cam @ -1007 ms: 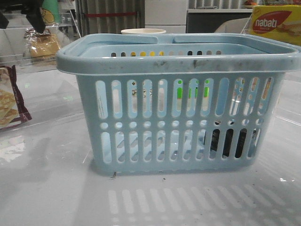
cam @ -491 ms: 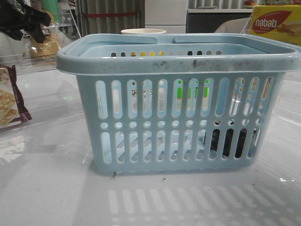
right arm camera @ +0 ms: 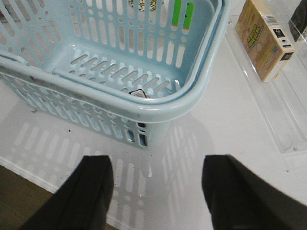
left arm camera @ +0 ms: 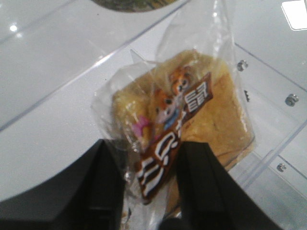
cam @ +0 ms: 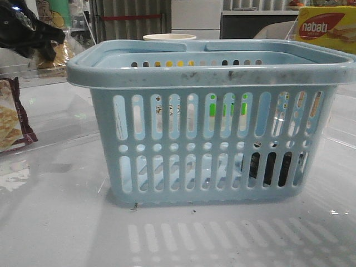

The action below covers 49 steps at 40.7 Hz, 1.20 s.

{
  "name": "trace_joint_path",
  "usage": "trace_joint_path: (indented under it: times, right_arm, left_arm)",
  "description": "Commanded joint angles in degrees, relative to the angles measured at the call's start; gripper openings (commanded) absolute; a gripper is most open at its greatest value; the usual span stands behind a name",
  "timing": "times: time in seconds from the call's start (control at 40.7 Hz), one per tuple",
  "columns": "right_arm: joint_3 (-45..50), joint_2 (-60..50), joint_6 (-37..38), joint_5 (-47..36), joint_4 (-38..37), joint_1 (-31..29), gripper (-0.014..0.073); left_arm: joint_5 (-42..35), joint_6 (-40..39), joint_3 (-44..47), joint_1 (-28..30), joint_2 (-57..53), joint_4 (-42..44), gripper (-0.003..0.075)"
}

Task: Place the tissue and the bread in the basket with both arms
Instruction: 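Grasp the bread bag with the left gripper and carry it over the basket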

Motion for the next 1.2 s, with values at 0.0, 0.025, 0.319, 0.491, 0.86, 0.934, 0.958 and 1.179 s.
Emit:
trace_joint_path:
  times: [0.0,0.025,0.319,0.491,0.86,0.934,0.958,1.179]
  right_arm:
    - [-1.57,-0.15,-0.07,-3.63,0.14,-0.45,0.0517]
    - [-1.57,-0.15,-0.07,-3.63,0.14,-0.45,0.0517]
    - [-1.57,-0.15,-0.07,-3.63,0.14,-0.45,0.0517]
    - [-1.57,-0.15,-0.07,-3.63,0.14,-0.45,0.0517]
    - [-1.57,-0.15,-0.07,-3.63,0.14,-0.45,0.0517]
    - [-1.57,-0.15,-0.07,-3.63,0.14,-0.45,0.0517]
    - [-1.57,-0.15,-0.07,-3.63,0.14,-0.45,0.0517]
    - [-1.57,-0.15,-0.07,-3.63,0.14,-0.45,0.0517]
  left_arm:
    - [-4.58,-0.41,-1.97,0.23,-3.21,0.04,0.0217]
    - [-4.58,-0.41,-1.97,0.23,-3.21,0.04,0.0195]
    - [-1.29,-0.41,-2.00,0.23,-9.47,0.04,0.0091]
    - [2.66,-0.41,-2.00,0.03,-16.57,0.04,0.0091]
    - [19.24,0.08,-2.00,-6.95,-29.76,0.04,0.0090]
    - [21.88,0.19,-2.00,-10.01,-31.38,0.04,0.0090]
    - [22.75,0.19,-2.00,-11.36,-31.78,0.04,0.0091]
    - [29.12,0.22,-2.00,-23.54,-31.47,0.04,0.0090]
